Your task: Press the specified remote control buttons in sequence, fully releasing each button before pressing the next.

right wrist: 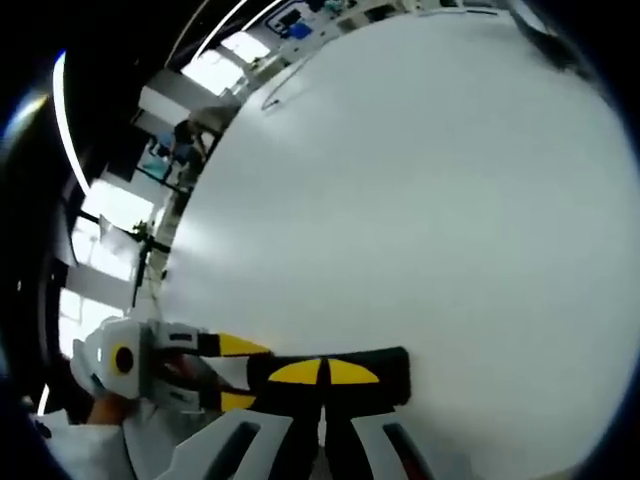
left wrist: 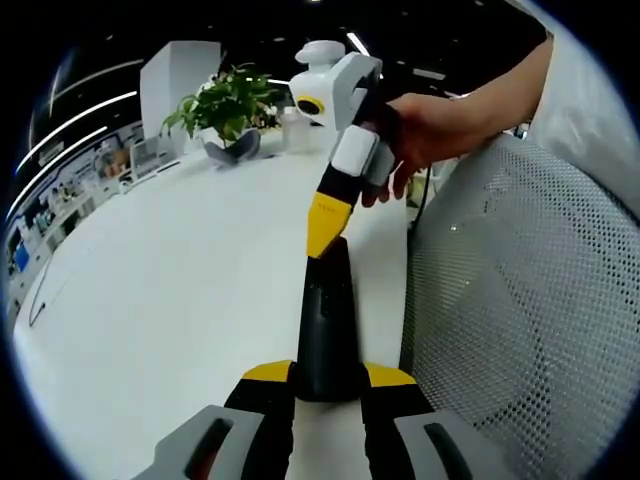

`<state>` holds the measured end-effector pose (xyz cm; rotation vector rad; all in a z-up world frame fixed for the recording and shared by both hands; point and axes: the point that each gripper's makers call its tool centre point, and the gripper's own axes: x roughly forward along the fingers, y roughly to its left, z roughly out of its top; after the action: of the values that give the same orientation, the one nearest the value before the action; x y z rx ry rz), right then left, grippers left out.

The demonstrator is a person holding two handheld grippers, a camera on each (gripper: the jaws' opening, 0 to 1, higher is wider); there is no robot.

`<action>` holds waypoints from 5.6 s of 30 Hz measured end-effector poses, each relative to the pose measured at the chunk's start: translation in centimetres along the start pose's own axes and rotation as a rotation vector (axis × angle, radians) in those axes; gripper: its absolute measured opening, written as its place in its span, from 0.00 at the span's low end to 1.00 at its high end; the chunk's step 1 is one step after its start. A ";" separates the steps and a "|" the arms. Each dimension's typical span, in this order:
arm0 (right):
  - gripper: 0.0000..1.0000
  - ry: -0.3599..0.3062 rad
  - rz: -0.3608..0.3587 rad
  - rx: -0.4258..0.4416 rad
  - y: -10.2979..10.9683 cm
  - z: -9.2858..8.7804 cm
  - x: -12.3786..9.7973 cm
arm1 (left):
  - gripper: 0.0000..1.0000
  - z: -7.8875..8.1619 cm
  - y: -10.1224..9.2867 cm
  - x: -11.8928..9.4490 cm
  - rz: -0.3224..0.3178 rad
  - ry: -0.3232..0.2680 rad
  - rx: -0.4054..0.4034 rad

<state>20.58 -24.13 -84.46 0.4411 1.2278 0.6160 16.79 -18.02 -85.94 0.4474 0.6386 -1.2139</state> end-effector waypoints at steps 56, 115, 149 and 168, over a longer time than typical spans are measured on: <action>0.00 0.211 -0.082 0.327 -0.5 -0.3 1.1 | 0.24 0.0 0.0 0.0 0.000 -0.001 0.005; 0.00 0.216 -0.162 0.009 -0.2 -0.4 0.9 | 0.24 0.4 0.0 0.3 0.005 -0.014 0.001; 0.00 0.336 -0.220 -0.160 -0.3 -0.5 1.0 | 0.24 0.3 0.1 0.4 0.000 -0.004 0.009; 0.00 0.373 -0.126 -0.086 0.9 -1.3 0.4 | 0.26 0.3 0.0 0.4 0.001 0.000 0.010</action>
<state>19.26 -23.19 -84.62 0.1778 1.5634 0.6582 16.98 -18.47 -85.97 0.4557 0.6325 -1.2161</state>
